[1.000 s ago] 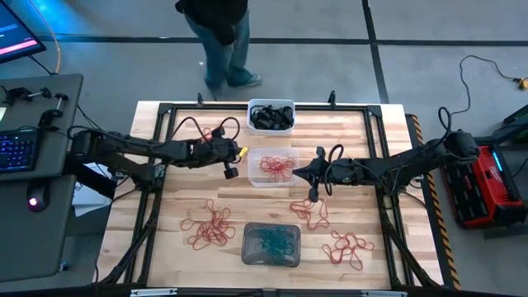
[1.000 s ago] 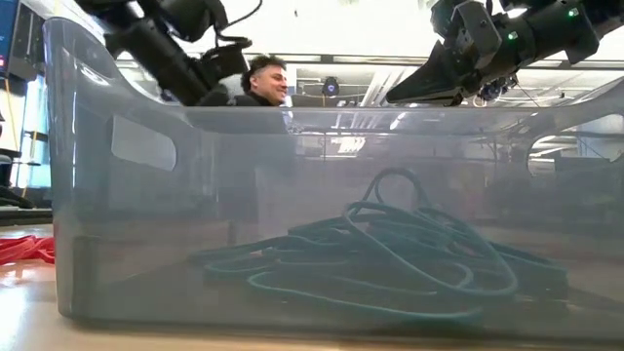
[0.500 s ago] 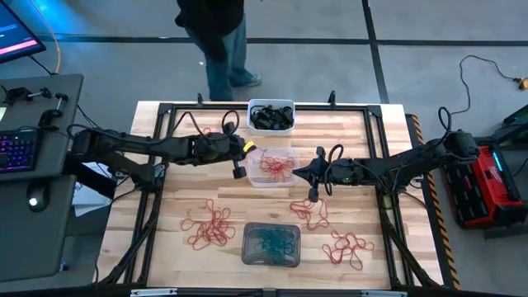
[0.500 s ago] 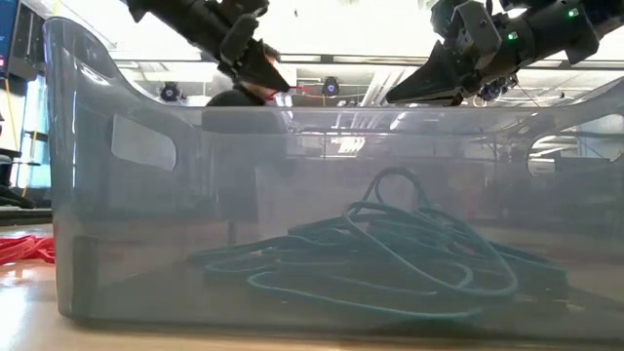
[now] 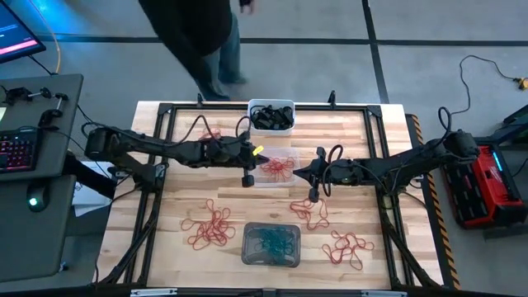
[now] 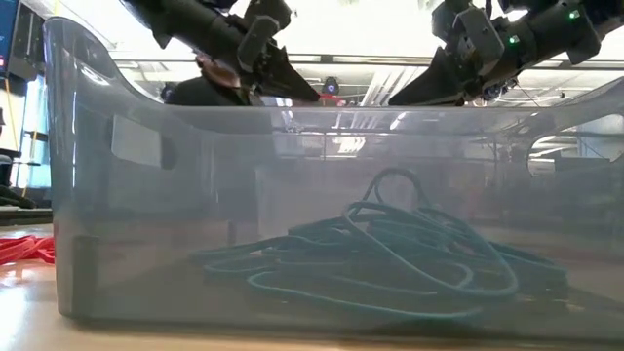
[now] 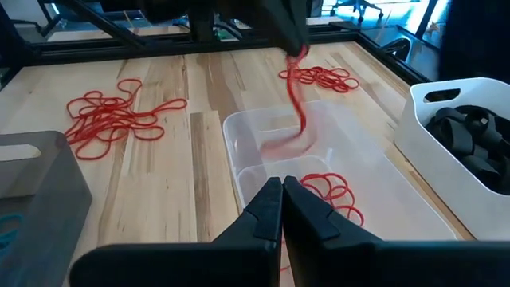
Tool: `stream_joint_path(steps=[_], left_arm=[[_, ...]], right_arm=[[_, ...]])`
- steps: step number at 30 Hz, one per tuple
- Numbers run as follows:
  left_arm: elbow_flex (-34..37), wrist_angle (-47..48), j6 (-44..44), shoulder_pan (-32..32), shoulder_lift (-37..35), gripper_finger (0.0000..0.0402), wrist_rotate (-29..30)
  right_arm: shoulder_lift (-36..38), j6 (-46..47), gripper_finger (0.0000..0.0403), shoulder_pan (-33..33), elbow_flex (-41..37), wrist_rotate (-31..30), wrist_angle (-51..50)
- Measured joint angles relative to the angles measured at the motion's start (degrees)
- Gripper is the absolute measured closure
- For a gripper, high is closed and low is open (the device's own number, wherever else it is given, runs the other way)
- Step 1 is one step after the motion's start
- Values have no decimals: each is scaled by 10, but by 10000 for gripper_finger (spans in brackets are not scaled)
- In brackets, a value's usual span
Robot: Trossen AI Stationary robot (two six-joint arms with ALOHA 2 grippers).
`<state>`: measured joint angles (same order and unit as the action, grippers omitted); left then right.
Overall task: Sort rubber bands into baskets
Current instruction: Put the red rubber band into the transparent bin
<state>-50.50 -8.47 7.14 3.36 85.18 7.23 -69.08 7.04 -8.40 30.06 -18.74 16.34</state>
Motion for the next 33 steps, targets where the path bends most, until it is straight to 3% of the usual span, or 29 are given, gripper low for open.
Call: stream_joint_path(steps=[9,23,28,33], left_arm=[[-35,-17,14,6,86,401,-23],[-88,34,15,34,186,400,-66],[-88,50,20,31,181,376,-65],[-88,51,21,29,157,325,-75]], right_arm=[[0,0,403,0,0,-2,-5],[0,0,403,0,0,-2,-9],[0,2,403,0,0,-2,-12],[0,4,403,0,0,-1,-15]])
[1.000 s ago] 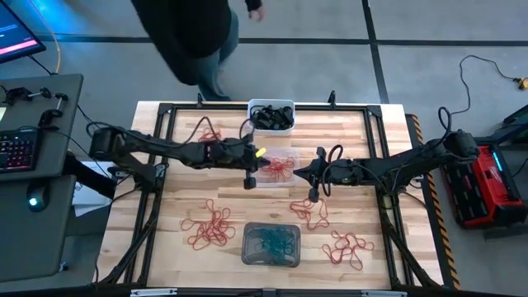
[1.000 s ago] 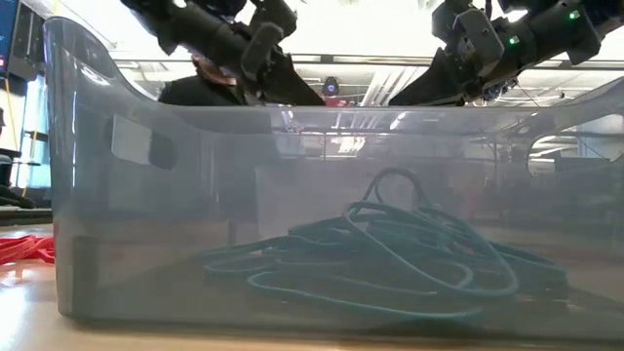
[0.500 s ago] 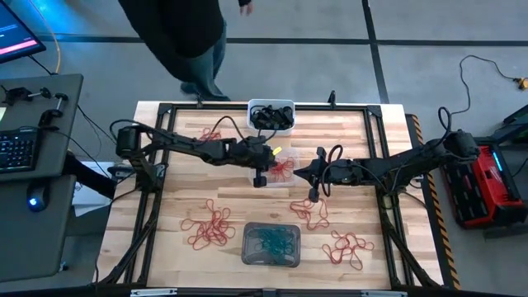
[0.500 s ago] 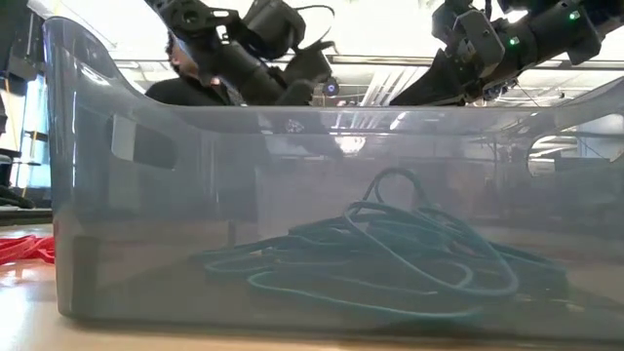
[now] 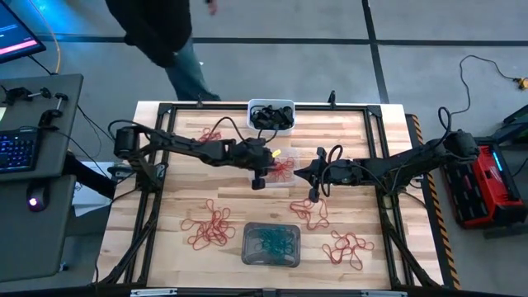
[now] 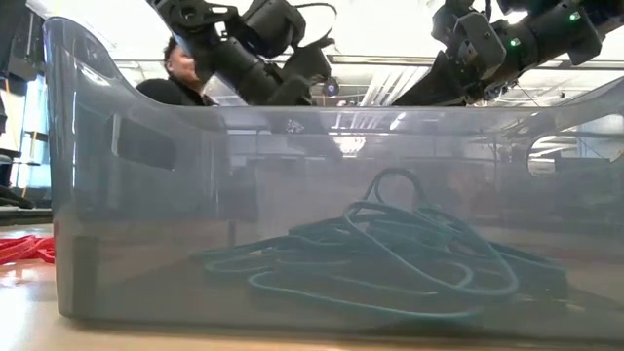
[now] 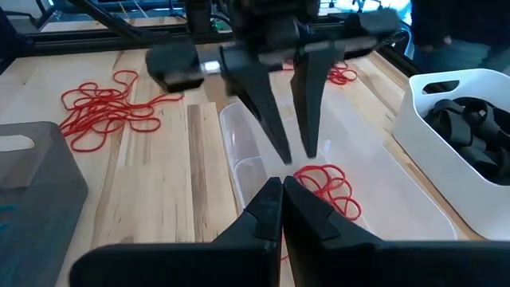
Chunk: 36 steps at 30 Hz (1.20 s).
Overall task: Sort rubber bands into baskets
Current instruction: Put the red rubber band into the transparent bin
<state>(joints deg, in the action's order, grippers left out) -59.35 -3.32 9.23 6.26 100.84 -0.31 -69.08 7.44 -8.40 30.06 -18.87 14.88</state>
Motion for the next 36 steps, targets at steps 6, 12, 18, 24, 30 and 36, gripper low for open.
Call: stream_joint_path(steps=[6,12,18,24,30,36], left_arm=[[29,-37,-6,1,-42,266,-7],[98,-98,-25,1,-101,247,23],[152,-74,-37,1,-203,246,61],[167,74,-47,1,-315,246,114],[167,277,-96,12,-400,246,129],[167,446,-131,61,-433,252,124]], right_arm=[[0,1,403,0,0,0,-4],[0,1,403,0,0,0,-4],[0,6,403,0,0,0,-4],[0,6,403,0,0,0,0],[0,6,403,0,0,0,0],[0,5,403,0,0,1,0]])
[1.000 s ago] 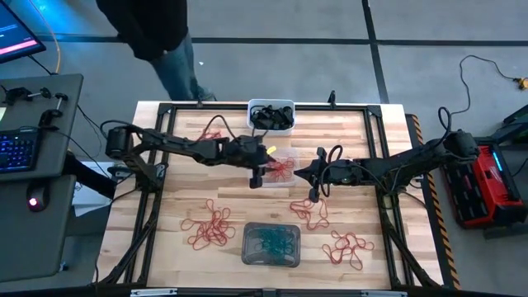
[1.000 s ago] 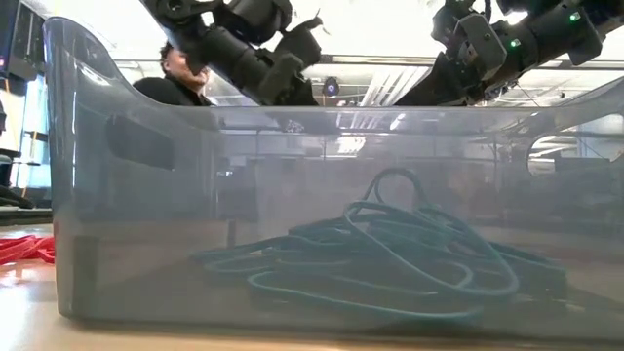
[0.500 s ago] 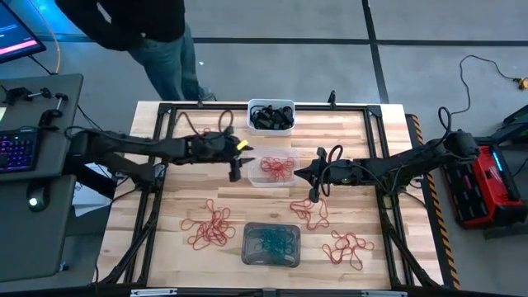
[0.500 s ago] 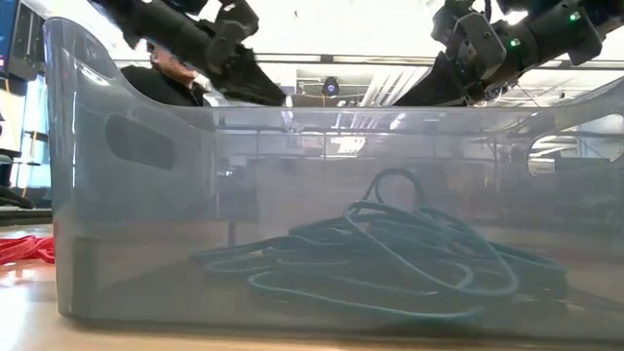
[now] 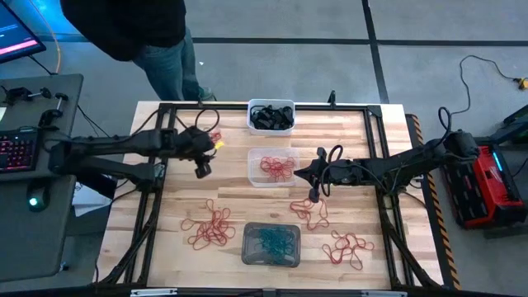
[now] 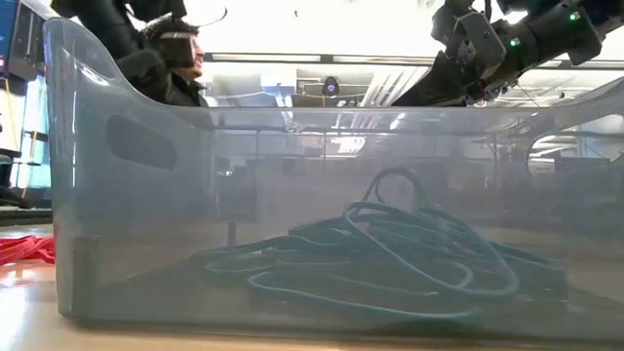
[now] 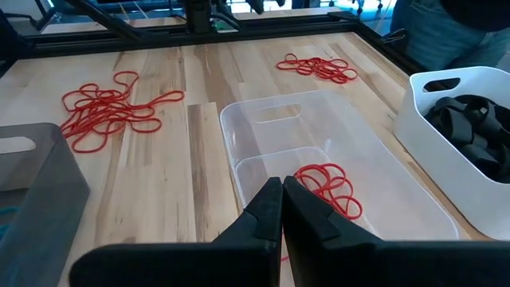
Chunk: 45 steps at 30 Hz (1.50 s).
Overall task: Sort rubber bands into baskets
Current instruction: Put the red rubber band into the transparent bin
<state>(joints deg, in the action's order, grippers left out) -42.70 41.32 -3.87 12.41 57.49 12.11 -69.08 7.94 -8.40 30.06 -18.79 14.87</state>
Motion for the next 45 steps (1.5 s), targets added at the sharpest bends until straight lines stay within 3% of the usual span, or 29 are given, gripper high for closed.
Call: stream_joint_path(steps=[11,20,30,41,45], left_arm=[[0,84,73,152,57,259,-94],[0,89,136,239,159,259,-85],[0,67,190,293,243,260,-37],[0,46,190,319,302,261,-42],[-3,47,186,319,318,280,-43]], right_arm=[[0,6,403,0,0,5,0],[0,2,403,0,0,6,0],[0,1,403,0,0,6,0],[0,-3,403,0,0,6,0],[0,-3,403,0,0,6,0]])
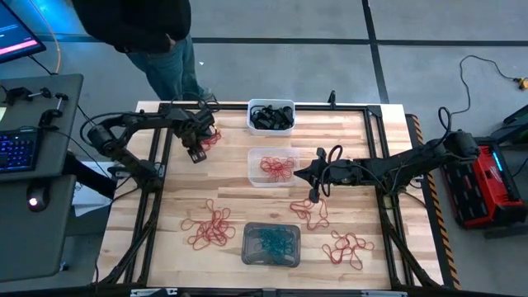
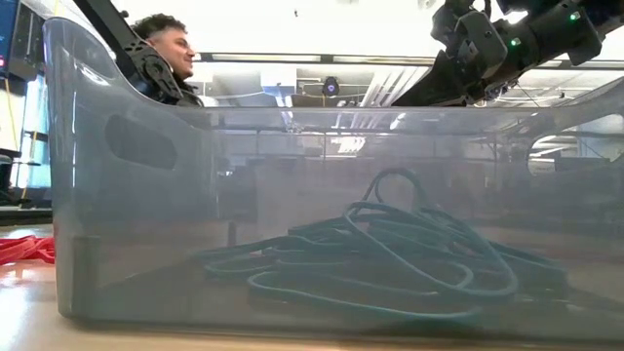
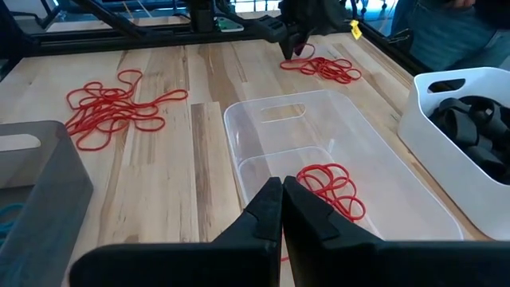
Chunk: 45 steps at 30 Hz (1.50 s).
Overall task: Sort rubber bands into baskets
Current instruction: Put the red rubber band into the transparent bin
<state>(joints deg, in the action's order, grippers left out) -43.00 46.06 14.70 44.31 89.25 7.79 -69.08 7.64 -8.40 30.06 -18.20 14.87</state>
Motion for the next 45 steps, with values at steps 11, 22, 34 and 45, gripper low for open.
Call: stream_joint_path(steps=[11,22,34,45], left_arm=[[3,1,5,-4,-30,393,25],[3,7,-6,-24,-120,400,65],[3,12,-37,-63,-268,401,61],[1,-12,-84,-155,-322,401,44]], right_arm=[[0,-1,403,0,0,0,0],[0,-1,403,0,0,0,0],[0,0,403,0,0,0,0],[0,0,403,0,0,0,0]])
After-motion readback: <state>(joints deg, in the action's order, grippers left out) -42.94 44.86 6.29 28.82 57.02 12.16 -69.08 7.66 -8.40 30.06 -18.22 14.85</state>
